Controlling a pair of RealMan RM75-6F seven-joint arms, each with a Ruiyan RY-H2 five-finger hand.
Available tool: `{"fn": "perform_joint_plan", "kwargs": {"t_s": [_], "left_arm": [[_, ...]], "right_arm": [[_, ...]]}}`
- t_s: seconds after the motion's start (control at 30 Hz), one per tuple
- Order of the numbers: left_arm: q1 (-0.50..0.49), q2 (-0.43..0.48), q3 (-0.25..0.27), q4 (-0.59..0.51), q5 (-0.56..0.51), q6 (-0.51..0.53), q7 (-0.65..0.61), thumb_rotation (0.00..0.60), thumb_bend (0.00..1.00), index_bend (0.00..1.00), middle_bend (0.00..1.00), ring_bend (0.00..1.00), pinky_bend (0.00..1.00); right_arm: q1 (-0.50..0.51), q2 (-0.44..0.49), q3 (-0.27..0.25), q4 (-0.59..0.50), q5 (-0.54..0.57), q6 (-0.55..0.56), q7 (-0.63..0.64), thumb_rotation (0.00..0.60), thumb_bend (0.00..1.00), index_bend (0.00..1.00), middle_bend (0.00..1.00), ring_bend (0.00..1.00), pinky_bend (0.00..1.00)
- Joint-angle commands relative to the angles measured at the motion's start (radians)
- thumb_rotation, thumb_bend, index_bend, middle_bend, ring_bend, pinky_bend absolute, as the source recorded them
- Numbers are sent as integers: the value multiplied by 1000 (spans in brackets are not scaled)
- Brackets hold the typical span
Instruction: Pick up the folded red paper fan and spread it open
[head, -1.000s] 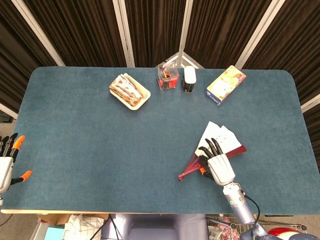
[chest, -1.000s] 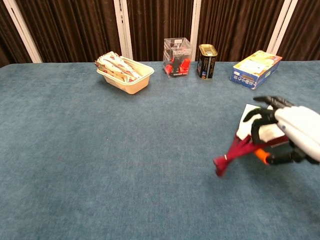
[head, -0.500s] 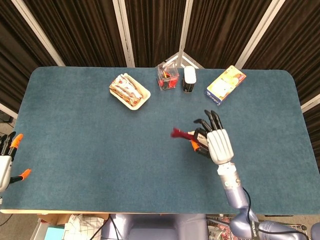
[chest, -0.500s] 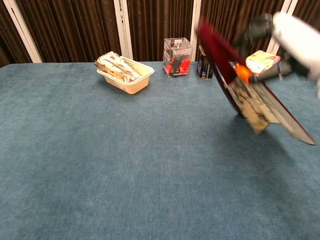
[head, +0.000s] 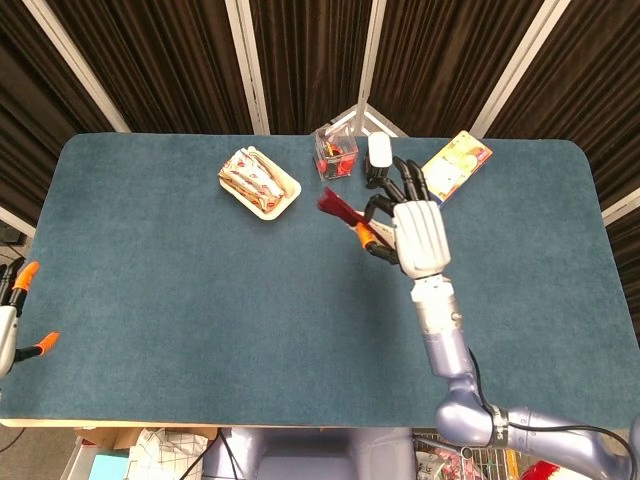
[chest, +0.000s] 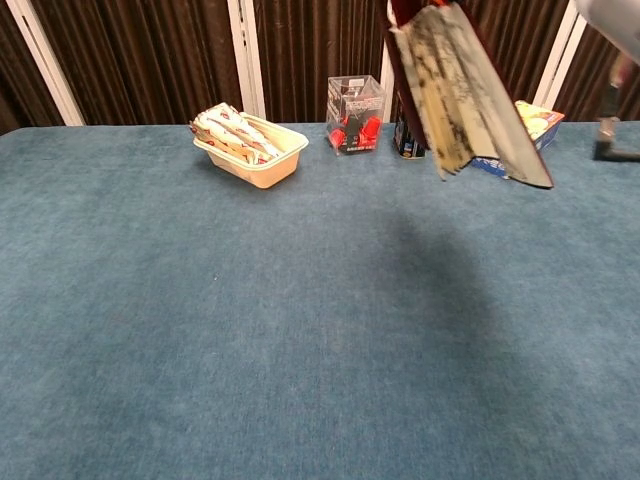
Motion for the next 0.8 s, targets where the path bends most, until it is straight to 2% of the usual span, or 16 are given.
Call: {"fn": "perform_joint_plan", "kwargs": {"t_s": [0.03, 0.17, 0.33, 0.47, 0.57, 0.8], "left_arm": [[-19, 6, -23, -17, -16, -13, -2, 600, 0, 0, 0, 0, 0], [-73, 11, -71, -28, -44, -57, 10, 600, 1, 3, 0, 0, 0], [-183, 4, -149, -11, -117, -159, 75, 600, 15, 57, 0, 0, 0], [-263, -27, -199, 31, -173, -223, 109, 600, 85, 115, 1, 0, 0], [-313, -62, -222, 78, -205, -260, 118, 600, 161, 163, 18, 0, 0], [-420, -144, -261, 191, -290, -368, 116, 600, 213, 234, 49, 0, 0]], "right_arm": [[36, -7, 14, -35, 39, -15, -32, 600, 585, 740, 343, 67, 36], [63, -10, 2, -48, 62, -32, -50, 600, 584, 740, 344, 67, 36], [97, -14, -9, -50, 102, -49, -65, 600, 584, 740, 348, 75, 59], [124, -26, -10, -52, 124, -45, -72, 600, 584, 746, 352, 77, 63], [140, -33, -10, -58, 141, -39, -76, 600, 584, 749, 354, 77, 63], [173, -43, -1, -85, 185, -26, -88, 600, 584, 749, 353, 77, 63]]}}
